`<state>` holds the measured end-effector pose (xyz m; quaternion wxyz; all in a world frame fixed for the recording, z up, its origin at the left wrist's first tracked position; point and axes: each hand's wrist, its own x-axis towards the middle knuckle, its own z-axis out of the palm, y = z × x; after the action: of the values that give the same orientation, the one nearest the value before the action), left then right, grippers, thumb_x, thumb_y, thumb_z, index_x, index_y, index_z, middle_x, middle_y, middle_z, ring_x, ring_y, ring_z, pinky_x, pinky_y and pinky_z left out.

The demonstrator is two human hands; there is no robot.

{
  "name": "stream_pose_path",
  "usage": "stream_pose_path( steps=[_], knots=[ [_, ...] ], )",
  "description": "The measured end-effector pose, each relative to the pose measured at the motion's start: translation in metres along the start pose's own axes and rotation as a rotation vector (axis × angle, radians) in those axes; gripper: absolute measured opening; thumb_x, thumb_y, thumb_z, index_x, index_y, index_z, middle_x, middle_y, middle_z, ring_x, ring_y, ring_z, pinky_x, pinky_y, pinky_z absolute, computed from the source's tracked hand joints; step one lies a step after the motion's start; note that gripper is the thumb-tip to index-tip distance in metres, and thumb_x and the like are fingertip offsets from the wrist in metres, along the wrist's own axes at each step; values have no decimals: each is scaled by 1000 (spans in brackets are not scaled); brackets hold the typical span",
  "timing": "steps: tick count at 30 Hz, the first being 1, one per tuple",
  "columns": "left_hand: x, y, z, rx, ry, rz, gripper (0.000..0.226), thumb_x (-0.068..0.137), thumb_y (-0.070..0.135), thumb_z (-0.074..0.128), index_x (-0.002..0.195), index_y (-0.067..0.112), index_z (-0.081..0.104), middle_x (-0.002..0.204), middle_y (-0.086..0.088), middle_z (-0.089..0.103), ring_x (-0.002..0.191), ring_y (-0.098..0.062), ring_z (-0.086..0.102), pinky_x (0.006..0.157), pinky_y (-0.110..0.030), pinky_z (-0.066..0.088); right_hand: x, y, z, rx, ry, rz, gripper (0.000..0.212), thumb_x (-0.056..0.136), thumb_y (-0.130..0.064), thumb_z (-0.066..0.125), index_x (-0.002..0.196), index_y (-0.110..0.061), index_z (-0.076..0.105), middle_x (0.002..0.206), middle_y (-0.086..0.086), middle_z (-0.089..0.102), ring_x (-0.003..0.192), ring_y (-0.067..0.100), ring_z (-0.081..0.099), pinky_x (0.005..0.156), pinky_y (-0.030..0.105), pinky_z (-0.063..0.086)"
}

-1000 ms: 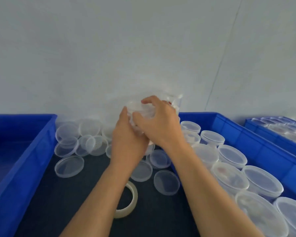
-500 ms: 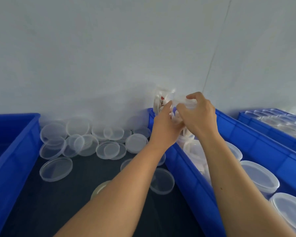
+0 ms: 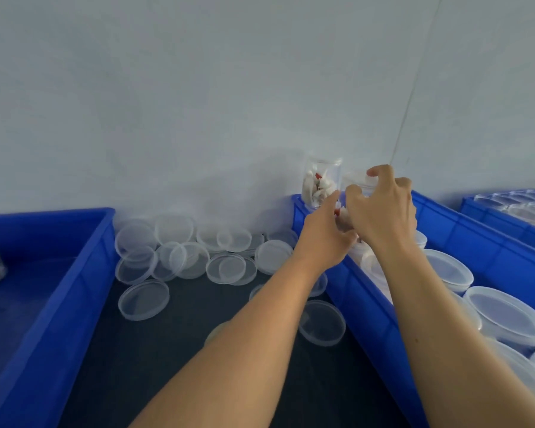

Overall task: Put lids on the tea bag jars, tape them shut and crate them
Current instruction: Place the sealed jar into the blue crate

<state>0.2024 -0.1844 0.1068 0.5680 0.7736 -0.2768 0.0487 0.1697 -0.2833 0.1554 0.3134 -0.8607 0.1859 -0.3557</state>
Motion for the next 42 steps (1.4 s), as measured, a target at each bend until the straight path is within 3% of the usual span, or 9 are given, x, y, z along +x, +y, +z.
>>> stream_pose_path(
  steps=[9,14,18,23,28,32,35,39,42],
  knots=[
    [-1,-5,-3,28,-60,-70,69,97,-8,52,155,28,44,134,5,65,118,-6,60,94,-15,43,-2,-1,-6,-93,-17,-19,50,96,-42,56,142,-26,47,148,11,43,118,39,54,84,44,43],
    [-10,-13,-7,11,-50,-146,75,98,-7,47,162,32,38,142,-1,61,114,-5,59,92,-15,47,-6,-7,-9,-155,13,-17,56,97,-39,58,149,-22,45,161,13,30,134,41,46,101,56,47],
    [-41,-27,-31,-27,78,-222,67,101,0,42,162,25,38,159,-3,51,144,-15,50,114,-29,45,-10,-14,-14,-169,128,-52,59,96,-38,57,150,-19,45,166,18,24,146,43,36,114,59,35],
    [-110,-63,-80,185,246,-371,47,102,13,48,145,31,57,138,7,66,120,-10,63,101,-35,54,-42,-40,7,-100,275,-324,50,94,-28,61,142,-15,54,161,18,37,146,43,39,114,57,37],
    [-183,-87,-127,331,442,-507,34,103,15,55,133,30,64,115,12,68,109,-10,65,93,-33,55,-115,-61,69,-10,-254,-612,32,98,-24,57,129,-19,61,125,5,65,111,30,62,87,48,54],
    [-230,-99,-151,359,600,-481,28,102,8,60,123,23,70,113,10,71,107,-8,66,91,-23,50,-186,-53,117,-183,-736,-655,32,101,-37,54,132,-31,58,131,-6,61,121,22,58,98,43,49],
    [-244,-103,-158,268,754,-474,27,100,3,61,111,25,72,109,8,74,103,-10,69,85,-18,49,-221,-46,136,-299,-768,-663,31,101,-43,49,129,-35,59,131,-7,55,125,22,49,99,42,45],
    [-245,-103,-169,-42,936,-462,25,102,3,57,111,23,70,103,5,74,91,-15,73,87,-45,61,-230,-50,139,-374,-727,-666,30,101,-46,46,125,-32,57,130,-4,52,123,24,48,98,44,46],
    [-247,-97,-173,-110,1026,-459,24,101,5,58,111,24,68,102,4,74,92,-18,72,87,-48,61,-231,-58,137,-446,-741,-673,30,102,-49,44,123,-31,57,129,-3,54,122,25,51,99,45,45]
  ],
)
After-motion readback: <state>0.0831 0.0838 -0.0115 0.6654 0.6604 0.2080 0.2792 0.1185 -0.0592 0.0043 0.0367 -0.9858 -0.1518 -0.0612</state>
